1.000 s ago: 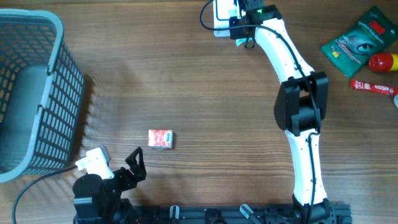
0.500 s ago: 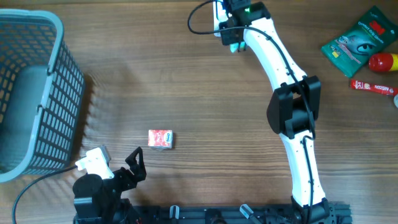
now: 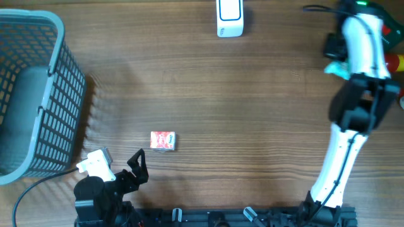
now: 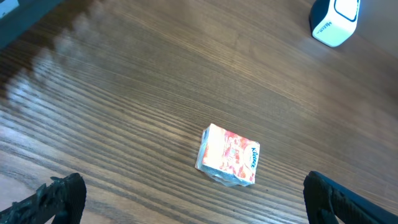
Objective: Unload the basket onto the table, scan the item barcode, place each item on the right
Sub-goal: 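Carry the wet-wipe pack right and drop it by the gloves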
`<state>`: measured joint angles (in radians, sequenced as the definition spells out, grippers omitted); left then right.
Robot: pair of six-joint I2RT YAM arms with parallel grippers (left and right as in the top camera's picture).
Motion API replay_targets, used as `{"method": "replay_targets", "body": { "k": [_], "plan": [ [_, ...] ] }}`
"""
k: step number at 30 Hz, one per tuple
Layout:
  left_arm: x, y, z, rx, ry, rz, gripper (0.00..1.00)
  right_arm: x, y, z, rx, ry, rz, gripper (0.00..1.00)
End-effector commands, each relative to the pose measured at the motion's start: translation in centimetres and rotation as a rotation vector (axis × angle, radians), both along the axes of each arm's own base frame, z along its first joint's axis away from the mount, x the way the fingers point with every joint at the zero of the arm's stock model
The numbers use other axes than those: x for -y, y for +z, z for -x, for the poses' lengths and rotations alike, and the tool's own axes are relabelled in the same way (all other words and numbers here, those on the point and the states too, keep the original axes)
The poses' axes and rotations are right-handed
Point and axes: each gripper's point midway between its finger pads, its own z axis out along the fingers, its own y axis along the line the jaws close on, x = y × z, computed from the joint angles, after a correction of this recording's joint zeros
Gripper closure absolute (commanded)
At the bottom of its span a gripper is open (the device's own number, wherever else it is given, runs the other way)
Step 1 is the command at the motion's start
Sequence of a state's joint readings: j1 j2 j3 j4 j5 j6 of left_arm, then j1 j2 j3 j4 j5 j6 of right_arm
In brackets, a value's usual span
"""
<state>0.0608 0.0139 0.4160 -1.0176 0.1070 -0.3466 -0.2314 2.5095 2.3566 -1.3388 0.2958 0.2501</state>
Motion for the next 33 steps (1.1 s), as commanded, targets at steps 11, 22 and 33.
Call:
{"method": "replay_targets", "body": {
  "k": [11, 22, 33],
  "plan": [
    [0.3, 0.2, 0.0, 0.009, -0.01, 0.011, 0.0, 2.8, 4.8, 0.7, 0.221, -0.23, -0.259, 0.0],
    [0.3, 0.2, 0.0, 0.009, -0.01, 0.011, 0.0, -18.1, 18.7, 0.0, 0.421, 0.268, -0.594, 0.0],
    [0.3, 0.2, 0.0, 0.009, -0.01, 0.011, 0.0, -40.7, 15.6, 12.0, 0.018, 0.987, -0.906, 0.0]
  ]
}}
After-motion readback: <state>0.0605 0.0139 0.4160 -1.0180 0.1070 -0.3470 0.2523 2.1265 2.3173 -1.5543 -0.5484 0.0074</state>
